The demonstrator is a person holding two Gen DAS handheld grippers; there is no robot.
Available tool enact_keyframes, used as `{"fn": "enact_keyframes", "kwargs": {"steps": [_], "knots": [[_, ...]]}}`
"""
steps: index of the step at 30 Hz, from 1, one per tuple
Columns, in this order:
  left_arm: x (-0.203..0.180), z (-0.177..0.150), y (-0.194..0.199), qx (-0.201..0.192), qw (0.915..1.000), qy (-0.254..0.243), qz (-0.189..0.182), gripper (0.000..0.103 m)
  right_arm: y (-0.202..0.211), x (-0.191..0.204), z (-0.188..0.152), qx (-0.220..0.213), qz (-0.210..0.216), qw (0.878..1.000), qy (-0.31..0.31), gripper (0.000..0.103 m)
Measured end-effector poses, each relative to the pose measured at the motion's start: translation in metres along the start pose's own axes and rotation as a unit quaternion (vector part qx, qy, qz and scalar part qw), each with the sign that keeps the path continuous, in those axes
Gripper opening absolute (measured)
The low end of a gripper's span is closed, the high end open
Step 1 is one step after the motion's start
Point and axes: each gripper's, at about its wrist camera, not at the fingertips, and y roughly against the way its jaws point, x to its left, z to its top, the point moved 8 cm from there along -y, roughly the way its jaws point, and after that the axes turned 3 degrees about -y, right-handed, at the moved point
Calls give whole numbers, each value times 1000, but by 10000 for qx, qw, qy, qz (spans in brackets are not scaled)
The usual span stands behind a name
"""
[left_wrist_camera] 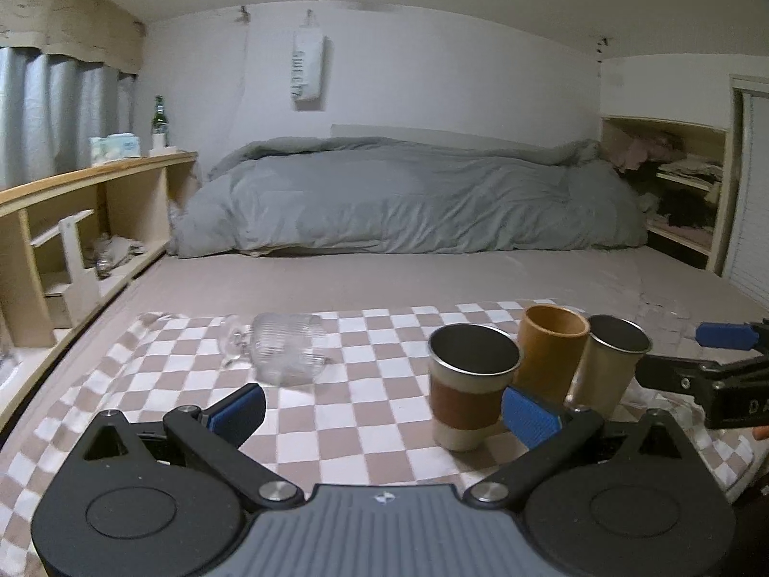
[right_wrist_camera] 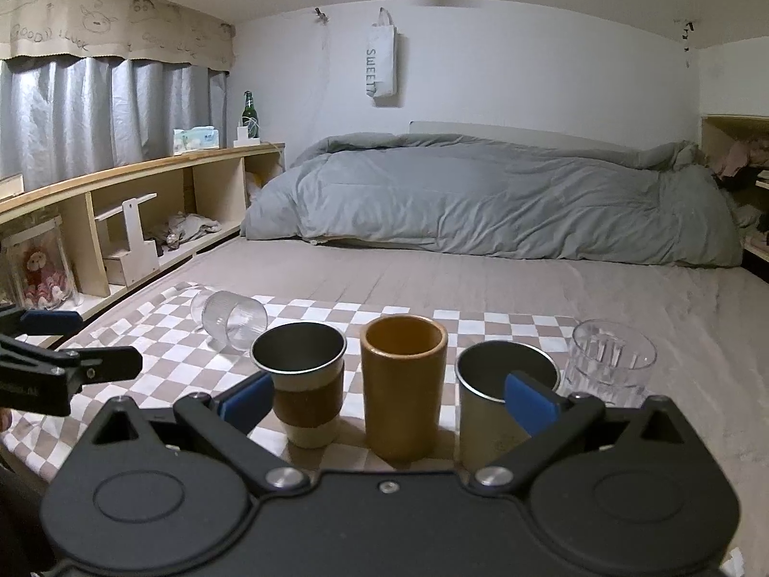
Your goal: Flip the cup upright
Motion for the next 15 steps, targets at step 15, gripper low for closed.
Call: {"fn": "enact_keyframes", "kwargs": {"steps": [15], "knots": [[10,-23,9,114,9994,-12,338,103,-2,15,-21,99,-109,9997,180,103]]}}
